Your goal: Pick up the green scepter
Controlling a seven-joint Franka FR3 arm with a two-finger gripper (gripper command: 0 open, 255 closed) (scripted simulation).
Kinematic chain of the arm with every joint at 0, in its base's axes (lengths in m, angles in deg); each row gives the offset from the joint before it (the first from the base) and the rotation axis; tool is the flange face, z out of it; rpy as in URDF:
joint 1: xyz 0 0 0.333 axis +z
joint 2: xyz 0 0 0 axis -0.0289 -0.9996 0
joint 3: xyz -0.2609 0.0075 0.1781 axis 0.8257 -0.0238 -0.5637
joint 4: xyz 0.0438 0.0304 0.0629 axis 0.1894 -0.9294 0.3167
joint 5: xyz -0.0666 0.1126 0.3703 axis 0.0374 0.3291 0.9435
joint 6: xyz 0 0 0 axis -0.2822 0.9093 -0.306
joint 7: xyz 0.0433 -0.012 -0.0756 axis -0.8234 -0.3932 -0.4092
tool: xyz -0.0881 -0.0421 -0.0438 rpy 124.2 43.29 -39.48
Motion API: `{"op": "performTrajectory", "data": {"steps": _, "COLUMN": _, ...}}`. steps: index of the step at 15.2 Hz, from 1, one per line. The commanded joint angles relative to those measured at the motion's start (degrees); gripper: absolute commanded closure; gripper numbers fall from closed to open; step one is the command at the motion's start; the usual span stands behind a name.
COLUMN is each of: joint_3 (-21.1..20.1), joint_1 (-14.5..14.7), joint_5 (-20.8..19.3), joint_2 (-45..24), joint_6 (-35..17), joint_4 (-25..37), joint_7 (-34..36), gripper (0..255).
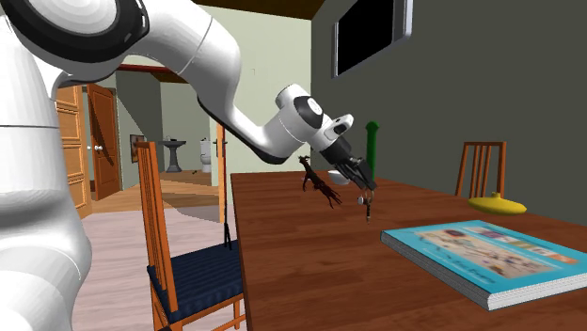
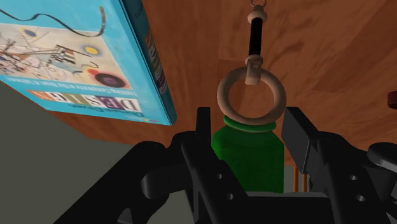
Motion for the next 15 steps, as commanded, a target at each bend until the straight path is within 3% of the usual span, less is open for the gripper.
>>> {"op": "performTrajectory", "data": {"steps": 1, "joint_3": 0.0, "joint_1": 0.1, "joint_5": 1.3, "joint_2": 0.5, "joint_6": 1.0, "joint_4": 0.7, "joint_7": -1.3, "gripper": 255}}
{"op": "performTrajectory", "data": {"steps": 15, "joint_3": -0.1, "joint_1": 0.9, "joint_5": 7.7, "joint_2": 2.5, "joint_6": 7.9, "joint_4": 7.1, "joint_7": -8.7, "gripper": 255}}
